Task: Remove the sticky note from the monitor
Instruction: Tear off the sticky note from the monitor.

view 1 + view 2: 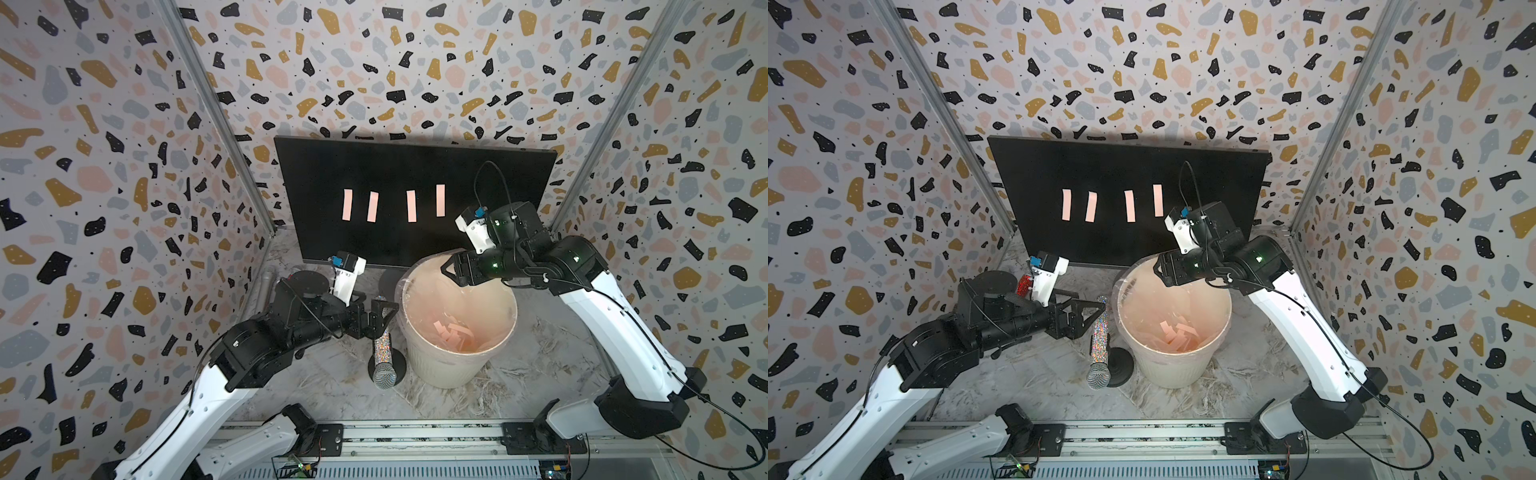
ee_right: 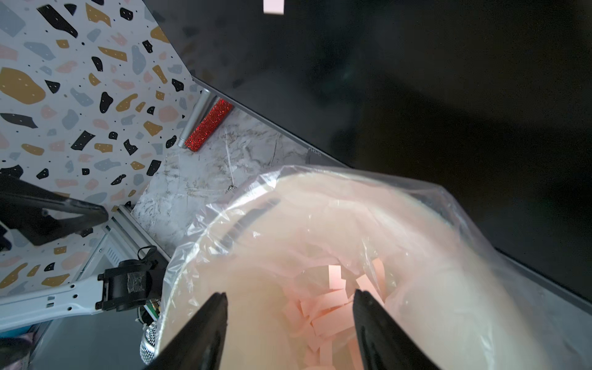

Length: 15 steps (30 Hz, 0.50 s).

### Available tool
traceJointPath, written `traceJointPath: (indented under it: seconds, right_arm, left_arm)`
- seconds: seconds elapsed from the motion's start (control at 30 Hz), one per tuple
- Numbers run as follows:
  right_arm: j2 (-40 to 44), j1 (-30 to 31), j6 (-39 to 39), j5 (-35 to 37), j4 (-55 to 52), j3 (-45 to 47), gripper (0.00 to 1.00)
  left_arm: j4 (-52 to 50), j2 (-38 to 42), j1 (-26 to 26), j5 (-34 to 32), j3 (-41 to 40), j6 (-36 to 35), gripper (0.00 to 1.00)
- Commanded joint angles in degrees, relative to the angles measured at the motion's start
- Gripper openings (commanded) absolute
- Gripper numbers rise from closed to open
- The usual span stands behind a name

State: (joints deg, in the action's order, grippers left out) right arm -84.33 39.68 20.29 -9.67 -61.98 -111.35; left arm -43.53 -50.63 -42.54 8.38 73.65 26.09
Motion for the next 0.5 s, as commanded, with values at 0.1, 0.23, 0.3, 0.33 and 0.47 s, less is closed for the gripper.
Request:
traceJointPath:
  seconds: [0.1, 0.23, 0.3, 0.33, 0.47]
  right_arm:
    - [-3.8, -1.6, 0.6, 0.6, -0.3, -7.0, 0.72]
    - [-5.4, -2.8, 2.0, -0.1, 1.2, -8.5, 0.73]
    - [-5.8, -3.5, 2.9, -0.3, 2.0, -8.5, 0.74]
    - [-5.9, -3.8, 3.2, -0.3, 2.4, -8.5, 0.75]
    - [-6.4, -4.8, 4.5, -0.3, 4.0, -8.5, 0.76]
  left_arm:
    - [1.1, 1.2, -0.3, -1.4, -0.9, -1.8, 1.00]
    - [1.1, 1.5, -0.2, -1.4, -1.2, -2.1, 0.99]
    - [1.0, 1.6, -0.3, -1.5, -1.4, -2.3, 0.99]
    - [1.0, 1.7, -0.3, -1.5, -1.4, -2.4, 1.00]
    - [1.0, 2.3, -0.2, -1.8, -1.9, -3.1, 0.99]
